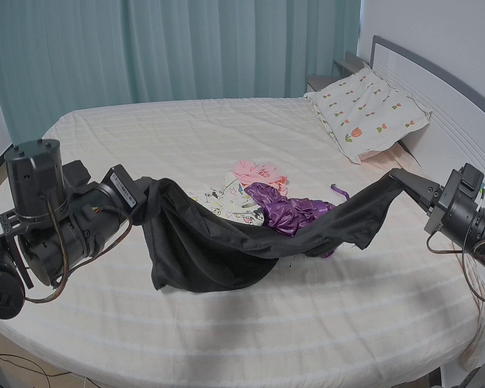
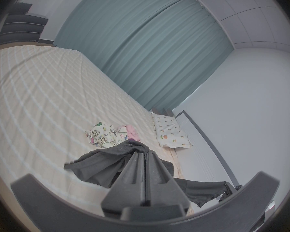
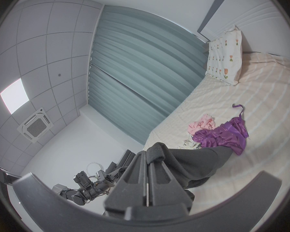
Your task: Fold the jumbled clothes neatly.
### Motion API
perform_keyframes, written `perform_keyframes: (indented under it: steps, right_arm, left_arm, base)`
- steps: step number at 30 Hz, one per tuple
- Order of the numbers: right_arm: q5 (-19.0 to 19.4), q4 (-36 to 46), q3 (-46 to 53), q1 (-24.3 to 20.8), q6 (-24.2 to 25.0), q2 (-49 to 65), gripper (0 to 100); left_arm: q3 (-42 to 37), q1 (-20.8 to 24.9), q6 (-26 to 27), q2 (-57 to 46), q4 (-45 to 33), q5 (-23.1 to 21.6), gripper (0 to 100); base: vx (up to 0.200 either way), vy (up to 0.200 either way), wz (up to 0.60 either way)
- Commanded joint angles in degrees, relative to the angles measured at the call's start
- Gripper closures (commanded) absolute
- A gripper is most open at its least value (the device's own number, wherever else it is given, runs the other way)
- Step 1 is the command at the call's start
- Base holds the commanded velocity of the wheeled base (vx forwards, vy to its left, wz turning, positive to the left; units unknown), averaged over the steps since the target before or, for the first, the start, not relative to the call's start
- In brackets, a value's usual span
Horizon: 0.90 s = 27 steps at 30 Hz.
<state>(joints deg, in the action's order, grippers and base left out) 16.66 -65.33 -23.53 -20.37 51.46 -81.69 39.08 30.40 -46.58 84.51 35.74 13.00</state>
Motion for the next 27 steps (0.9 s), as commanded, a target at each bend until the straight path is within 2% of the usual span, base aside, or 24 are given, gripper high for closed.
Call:
perform_keyframes:
  steps: [1, 5, 9, 10, 15, 19, 21, 27]
  right_arm:
    - [0.3, 0.11, 2.17, 0.33, 0.49, -1.89, 100]
    - [0.56, 0.11, 4.98, -0.37, 2.86, -5.06, 100]
    - [1.7, 0.11, 5.07, -0.28, 3.21, -5.94, 100]
    - [2.32, 0.2, 5.16, -0.37, 3.3, -5.67, 100]
    - [2.32, 0.2, 5.6, -1.07, 3.21, -5.67, 100]
    - [2.23, 0.2, 6.04, -1.16, 3.21, -5.32, 100]
    - [2.32, 0.2, 6.3, -1.25, 3.21, -4.88, 100]
    - [2.23, 0.47, 6.21, -1.43, 3.3, -5.15, 100]
  left_arm:
    - [-4.28, -0.34, -0.35, -1.89, 0.12, -0.16, 100]
    - [-8.06, -0.34, -4.66, -0.92, 0.29, -1.92, 100]
    - [-9.55, -0.34, -6.51, -1.27, 0.29, -3.5, 100]
    - [-10.34, -0.34, -7.65, -1.36, 0.29, -4.73, 100]
    - [-11.49, -0.08, -11.52, -1.54, 0.29, -5.09, 100]
    - [-12.72, -0.08, -12.04, -2.15, 0.29, -5.52, 100]
    - [-13.42, -0.08, -12.13, -3.12, 0.2, -7.37, 100]
    - [-13.16, -0.08, -12.13, -2.94, 0.12, -8.78, 100]
  base:
    - [0.0, 0.0, 0.0]
    - [0.0, 0.0, 0.0]
    - [0.0, 0.0, 0.0]
    - [-0.2, 0.0, 0.0]
    - [-0.2, 0.0, 0.0]
    - [-0.2, 0.0, 0.0]
    - [-0.2, 0.0, 0.0]
    - [0.0, 0.0, 0.0]
